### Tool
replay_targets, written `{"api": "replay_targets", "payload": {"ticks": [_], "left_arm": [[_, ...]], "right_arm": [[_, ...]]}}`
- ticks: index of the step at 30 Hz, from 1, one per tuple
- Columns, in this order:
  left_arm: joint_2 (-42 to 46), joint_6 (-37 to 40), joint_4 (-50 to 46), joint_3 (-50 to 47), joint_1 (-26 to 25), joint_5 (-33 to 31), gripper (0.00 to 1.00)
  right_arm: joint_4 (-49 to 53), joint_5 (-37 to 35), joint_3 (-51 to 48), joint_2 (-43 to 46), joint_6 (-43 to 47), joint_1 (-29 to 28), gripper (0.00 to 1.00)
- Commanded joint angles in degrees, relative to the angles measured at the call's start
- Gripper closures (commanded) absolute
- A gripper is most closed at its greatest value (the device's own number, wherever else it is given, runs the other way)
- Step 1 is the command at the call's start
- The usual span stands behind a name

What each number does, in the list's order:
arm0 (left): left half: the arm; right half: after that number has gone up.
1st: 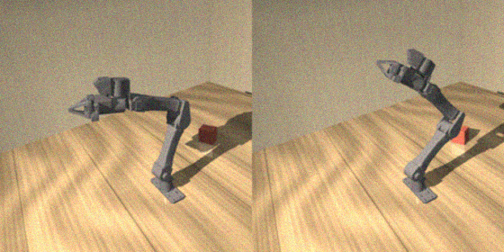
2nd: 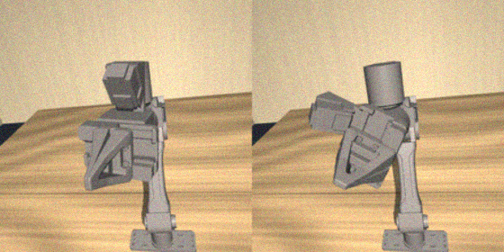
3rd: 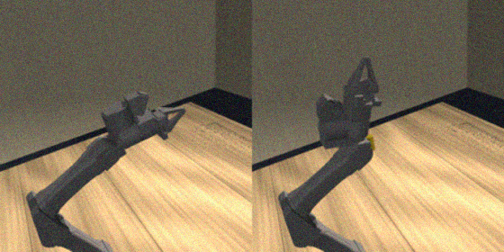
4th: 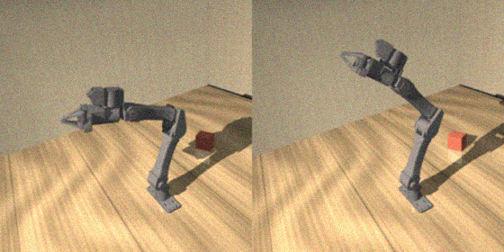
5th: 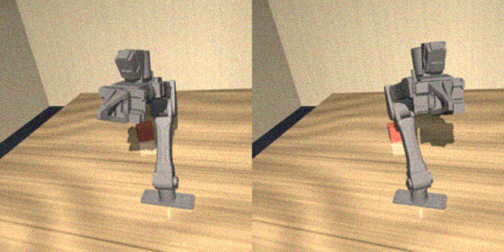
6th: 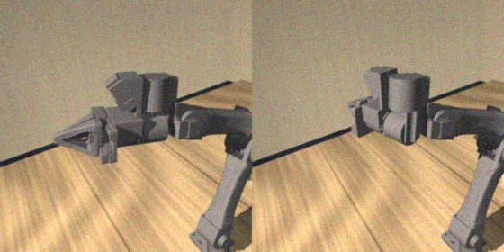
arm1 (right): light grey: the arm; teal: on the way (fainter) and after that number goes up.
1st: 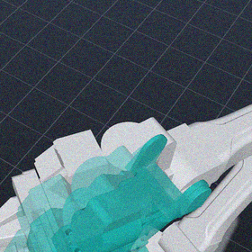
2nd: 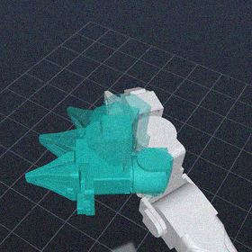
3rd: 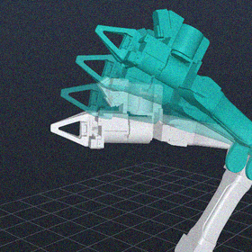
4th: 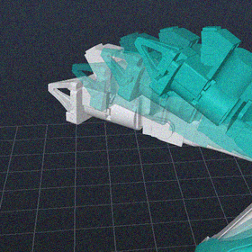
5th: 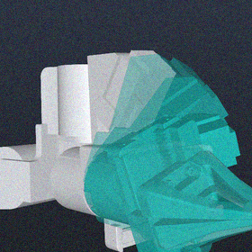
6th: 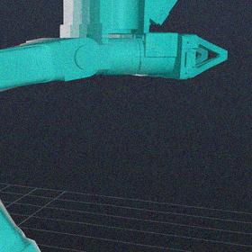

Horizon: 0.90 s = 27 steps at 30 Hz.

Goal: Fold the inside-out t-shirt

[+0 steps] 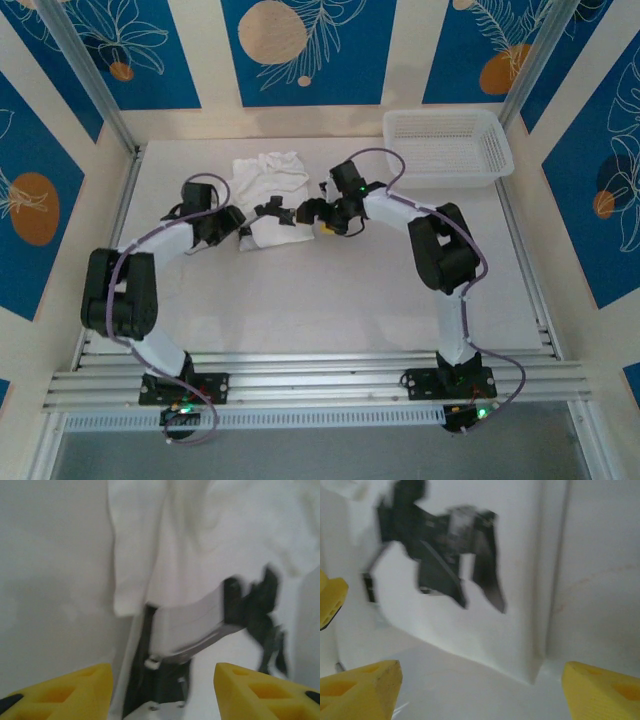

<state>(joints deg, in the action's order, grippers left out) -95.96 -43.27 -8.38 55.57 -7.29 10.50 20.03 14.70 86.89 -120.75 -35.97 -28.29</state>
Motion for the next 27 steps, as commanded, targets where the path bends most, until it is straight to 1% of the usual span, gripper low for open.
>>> {"api": "replay_targets", "payload": {"ticks": [1, 3, 4, 5, 6, 7, 8, 9, 10, 13, 15, 17, 19, 20, 21, 22, 23, 24, 25, 26, 27], "left_arm": [[-4.53, 0.99, 5.51, 0.05, -1.17, 6.09, 0.44], [-6.38, 0.12, 8.28, 0.51, -2.29, 7.48, 0.45], [-7.04, 0.12, 8.87, 1.05, -2.94, 7.76, 0.50], [-7.51, 0.15, 8.72, 1.42, -3.49, 7.40, 0.58], [-7.66, 0.05, 8.40, 1.47, -3.76, 7.24, 0.69], [-7.53, -0.18, 8.21, 1.07, -3.93, 7.53, 0.81], [-6.88, -0.54, 8.20, -0.10, -3.99, 7.87, 0.90], [-5.88, -0.91, 8.77, -1.67, -4.05, 8.58, 0.94], [-4.36, -1.07, 9.90, -3.92, -4.30, 9.89, 0.96], [3.07, -1.13, 10.10, -11.78, -5.38, 12.25, 1.00], [9.63, -1.29, 7.46, -17.22, -7.22, 11.57, 1.00], [16.74, -2.05, 2.36, -21.88, -10.77, 9.72, 0.98], [23.56, -4.64, -1.91, -25.64, -15.74, 7.40, 0.93], [27.37, -6.90, -3.95, -27.66, -18.87, 5.81, 0.86], [30.82, -8.98, -5.88, -29.20, -21.45, 4.02, 0.77], [34.80, -11.46, -8.67, -30.41, -23.76, 1.85, 0.65], [39.25, -13.46, -11.72, -31.31, -25.49, -0.53, 0.53], [43.09, -14.43, -14.48, -31.57, -26.38, -2.52, 0.45], [47.14, -14.63, -17.86, -31.29, -26.55, -4.92, 0.39], [50.66, -14.14, -20.59, -30.60, -26.56, -7.68, 0.35], [52.73, -13.38, -22.39, -29.67, -26.44, -9.83, 0.33]], "right_arm": [[-3.51, -3.90, -0.74, -1.85, -2.15, 0.17, 0.19], [-3.85, -3.40, -0.84, -2.62, -2.56, 0.00, 0.25], [-4.31, -2.82, -0.96, -2.78, -2.73, -0.01, 0.32], [-4.98, -1.77, -1.29, -2.83, -3.26, 0.08, 0.43], [-5.44, -0.73, -1.52, -2.83, -3.67, 0.16, 0.53], [-6.11, 0.86, -2.00, -2.76, -4.37, 0.26, 0.70], [-6.53, 2.33, -2.53, -2.46, -4.74, 0.34, 0.84], [-6.71, 2.69, -3.46, -1.83, -5.07, 0.34, 0.93], [-7.93, 2.13, -6.03, 0.01, -5.36, 0.22, 1.00], [-13.76, -0.65, -18.74, 9.38, -7.51, -0.18, 1.00], [-14.03, -1.08, -25.90, 15.17, -8.14, -0.51, 1.00], [-13.26, -2.38, -33.75, 21.62, -9.00, -2.09, 1.00], [-11.72, -4.20, -40.82, 27.72, -10.29, -4.60, 1.00], [-10.76, -5.65, -44.41, 31.22, -11.42, -6.37, 1.00], [-10.26, -6.93, -47.25, 34.16, -12.48, -7.88, 0.98], [-9.31, -8.85, -50.30, 37.96, -14.19, -9.75, 0.88], [-8.12, -10.98, -52.70, 41.90, -16.25, -11.38, 0.66], [-6.87, -13.06, -54.10, 45.20, -17.71, -12.45, 0.52], [-5.40, -14.99, -55.08, 49.00, -19.08, -13.15, 0.44], [-4.37, -16.40, -55.51, 52.36, -19.77, -13.14, 0.39], [-3.88, -17.42, -55.47, 54.54, -20.00, -12.85, 0.35]]}}
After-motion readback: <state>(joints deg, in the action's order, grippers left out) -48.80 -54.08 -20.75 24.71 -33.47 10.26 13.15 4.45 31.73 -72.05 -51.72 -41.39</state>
